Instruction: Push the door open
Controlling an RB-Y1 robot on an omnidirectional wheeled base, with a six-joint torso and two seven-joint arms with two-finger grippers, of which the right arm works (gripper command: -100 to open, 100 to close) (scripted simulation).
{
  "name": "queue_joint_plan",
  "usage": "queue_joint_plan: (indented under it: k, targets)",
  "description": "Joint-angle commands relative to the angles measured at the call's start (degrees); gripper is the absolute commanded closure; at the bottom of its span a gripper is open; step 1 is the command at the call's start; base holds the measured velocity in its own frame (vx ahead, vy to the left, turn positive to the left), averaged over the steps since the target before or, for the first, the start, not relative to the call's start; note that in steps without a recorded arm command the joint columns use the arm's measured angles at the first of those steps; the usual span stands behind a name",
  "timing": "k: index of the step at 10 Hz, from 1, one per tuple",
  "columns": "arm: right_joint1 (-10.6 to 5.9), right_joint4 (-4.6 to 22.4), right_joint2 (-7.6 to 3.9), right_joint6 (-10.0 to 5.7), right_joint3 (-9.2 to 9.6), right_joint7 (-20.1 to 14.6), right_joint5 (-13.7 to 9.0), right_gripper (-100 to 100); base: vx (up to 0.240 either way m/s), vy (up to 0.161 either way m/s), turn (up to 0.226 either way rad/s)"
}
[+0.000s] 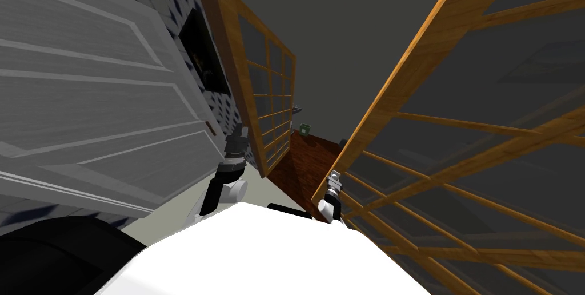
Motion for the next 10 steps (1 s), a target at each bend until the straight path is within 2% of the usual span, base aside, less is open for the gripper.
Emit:
queue_joint_plan:
  k: [1,5,9,10]
  targets:
    - [0.17,0.5,-1.41,-1.12,-1.35,-0.1,-0.7,100,0.19,-0.006,-0.048]
    - [0.22,0.7,-2.24,-1.55,-3.88,0.3,-2.5,100,0.2,-0.01,-0.06]
    - [0.24,0.8,-2.4,-1.76,-5.15,0.5,-3.4,100,0.143,-0.014,-0.05]
    - [0.26,0.9,-2.44,-1.92,-6.07,0.7,-4.0,100,0.126,-0.007,-0.062]
